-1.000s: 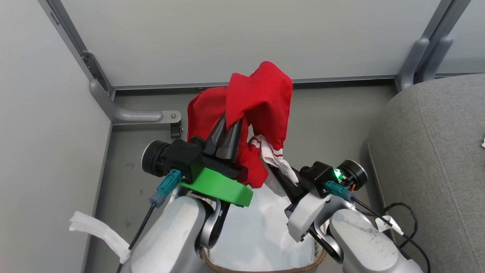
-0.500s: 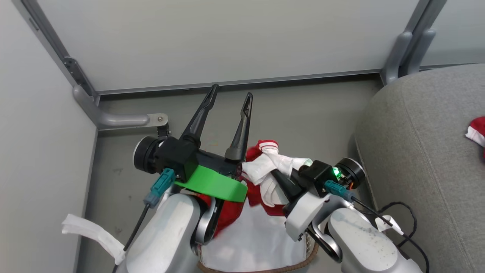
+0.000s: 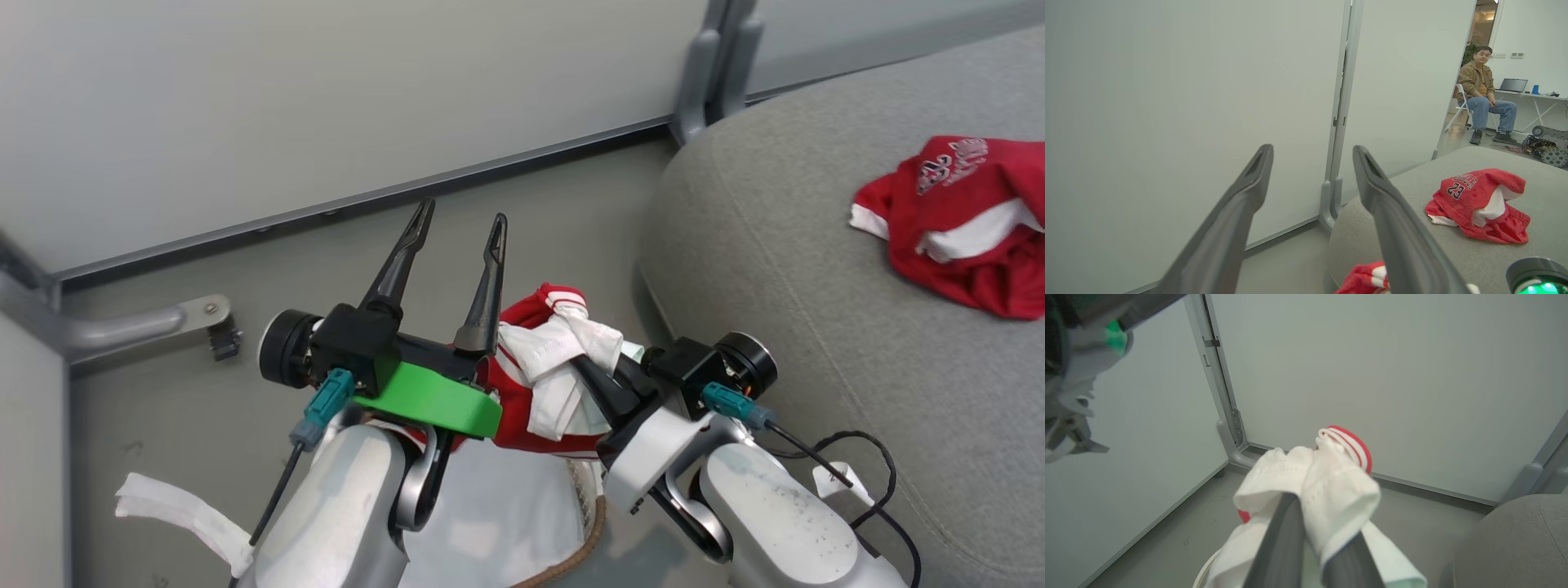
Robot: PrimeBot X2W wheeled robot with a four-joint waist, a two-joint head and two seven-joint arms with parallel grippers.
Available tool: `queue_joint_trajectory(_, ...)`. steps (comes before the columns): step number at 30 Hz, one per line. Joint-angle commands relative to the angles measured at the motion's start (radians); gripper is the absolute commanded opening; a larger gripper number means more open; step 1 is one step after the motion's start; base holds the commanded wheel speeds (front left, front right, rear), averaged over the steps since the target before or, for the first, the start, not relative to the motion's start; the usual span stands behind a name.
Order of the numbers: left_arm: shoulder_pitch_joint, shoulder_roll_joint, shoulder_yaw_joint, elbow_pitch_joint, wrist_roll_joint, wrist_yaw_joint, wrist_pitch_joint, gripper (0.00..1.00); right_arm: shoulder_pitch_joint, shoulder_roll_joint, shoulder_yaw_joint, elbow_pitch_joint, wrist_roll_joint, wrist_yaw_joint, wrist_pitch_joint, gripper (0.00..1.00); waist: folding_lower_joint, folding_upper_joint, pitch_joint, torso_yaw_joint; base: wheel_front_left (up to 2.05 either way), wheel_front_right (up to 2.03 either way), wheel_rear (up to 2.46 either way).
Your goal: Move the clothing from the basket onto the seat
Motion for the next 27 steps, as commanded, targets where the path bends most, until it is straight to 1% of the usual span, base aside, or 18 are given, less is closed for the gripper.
queue_joint_trajectory(1,0.010,0.005,0.011,-0.003,0.009,-0.002,0.001,1.00,0.003,-0.003,-0.005,-0.010,0.006,-0.001,-0.002,0.00,0.0000,-0.0001,0.018,-0.168,0.00,0.00,0.00)
queue_joint_trajectory(5,0.021,0.005,0.025,0.012,0.021,-0.011,0.001,1.00,-0.006,-0.002,-0.008,-0.031,0.005,-0.001,-0.002,0.00,0.0000,-0.0001,0.032,-0.261,0.00,0.00,0.00)
queue_joint_trajectory(11,0.024,0.005,0.045,0.036,0.049,-0.022,0.001,1.00,-0.012,-0.002,-0.030,-0.057,0.018,-0.001,-0.002,0.00,0.0000,-0.0001,0.061,-0.362,0.00,0.00,0.00)
queue_joint_trajectory(13,0.030,0.005,0.054,0.044,0.064,-0.025,0.001,1.00,-0.024,-0.001,-0.042,-0.066,0.011,-0.001,-0.002,0.00,0.0000,-0.0001,0.071,-0.386,0.00,0.00,0.00)
queue_joint_trajectory(17,0.028,0.006,0.056,0.063,0.072,-0.038,0.001,1.00,-0.063,-0.015,-0.115,-0.103,-0.019,-0.001,-0.002,0.00,0.0000,-0.0001,0.101,-0.399,0.00,0.00,0.00)
queue_joint_trajectory(20,0.025,0.005,0.057,0.077,0.079,-0.046,0.001,1.00,-0.116,-0.067,-0.163,-0.143,-0.035,-0.001,-0.002,0.00,0.0000,-0.0001,0.124,-0.404,0.00,0.00,0.00)
queue_joint_trajectory(26,0.026,0.005,0.076,0.092,0.110,-0.053,0.001,1.00,-0.311,-0.242,-0.256,-0.206,-0.067,-0.001,-0.002,0.00,0.0000,-0.0001,0.179,-0.408,0.00,0.00,0.00)
queue_joint_trajectory(27,0.027,0.005,0.080,0.093,0.115,-0.054,0.001,1.00,-0.341,-0.263,-0.272,-0.210,-0.066,-0.001,-0.002,0.00,0.0000,-0.0001,0.189,-0.408,0.00,0.00,0.00)
